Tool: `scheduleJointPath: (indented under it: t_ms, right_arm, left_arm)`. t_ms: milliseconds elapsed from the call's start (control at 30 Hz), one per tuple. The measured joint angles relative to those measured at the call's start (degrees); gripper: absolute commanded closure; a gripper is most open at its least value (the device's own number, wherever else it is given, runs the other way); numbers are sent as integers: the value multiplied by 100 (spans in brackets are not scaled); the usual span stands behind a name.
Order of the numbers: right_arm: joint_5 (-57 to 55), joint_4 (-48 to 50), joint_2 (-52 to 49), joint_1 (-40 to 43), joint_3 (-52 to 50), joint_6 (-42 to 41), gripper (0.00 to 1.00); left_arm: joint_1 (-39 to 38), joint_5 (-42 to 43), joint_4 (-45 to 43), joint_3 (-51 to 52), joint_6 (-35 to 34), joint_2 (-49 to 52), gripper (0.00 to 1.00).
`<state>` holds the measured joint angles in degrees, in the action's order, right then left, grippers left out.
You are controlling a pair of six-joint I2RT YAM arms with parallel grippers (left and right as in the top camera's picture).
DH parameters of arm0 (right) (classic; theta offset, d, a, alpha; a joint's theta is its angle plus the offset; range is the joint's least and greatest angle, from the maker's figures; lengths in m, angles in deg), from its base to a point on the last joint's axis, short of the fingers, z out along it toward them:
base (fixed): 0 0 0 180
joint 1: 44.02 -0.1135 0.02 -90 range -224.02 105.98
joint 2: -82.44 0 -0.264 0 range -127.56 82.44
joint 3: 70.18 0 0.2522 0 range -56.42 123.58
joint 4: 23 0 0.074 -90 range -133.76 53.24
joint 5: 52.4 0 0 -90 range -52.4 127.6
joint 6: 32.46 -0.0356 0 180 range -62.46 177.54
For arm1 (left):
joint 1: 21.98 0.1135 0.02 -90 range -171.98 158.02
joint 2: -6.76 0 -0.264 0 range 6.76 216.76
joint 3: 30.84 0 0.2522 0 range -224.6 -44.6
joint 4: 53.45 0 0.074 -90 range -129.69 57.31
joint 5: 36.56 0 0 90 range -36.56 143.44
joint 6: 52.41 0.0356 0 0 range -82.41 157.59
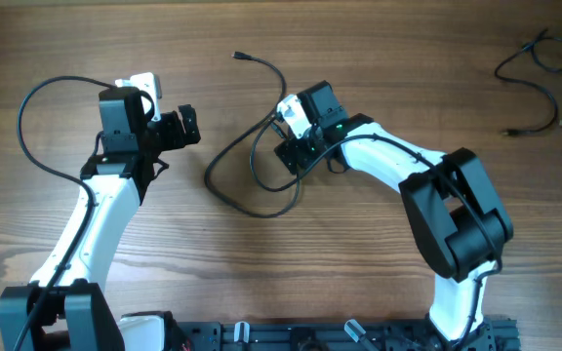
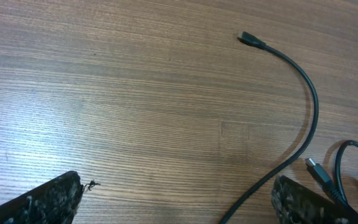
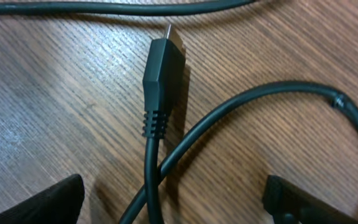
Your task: Untangle cables
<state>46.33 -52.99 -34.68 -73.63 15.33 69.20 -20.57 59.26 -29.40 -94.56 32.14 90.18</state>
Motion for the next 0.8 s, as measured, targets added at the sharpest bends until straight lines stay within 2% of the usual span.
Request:
scheduleJointPath:
  t_ms: [33,67,133,333,467,667,800]
  right_arm:
    - [-63,7,-13,0,0,31,80]
    - [-181,28,-37,-4,11,28,82]
    - [-382,33,-74,-4,52,20,95]
    - [-737,273,-122,-11,72,57,96]
    - [-1023,820,-243,398,61,-151,96]
    - [-1169,1093,-295,2275,61,-612,96]
    - [-1152,968,-295,3211,63,-691,96]
  left_arm:
    - [0,0,0,0,2,0,0]
    - [0,0,0,0,2,0,0]
    - [0,-2,0,0,2,0,0]
    - [0,-2,0,0,2,0,0]
    - [0,7,42,0,4,0,0]
    - [0,505,72,0,42,0,0]
    - [0,903,72,0,107,0,0]
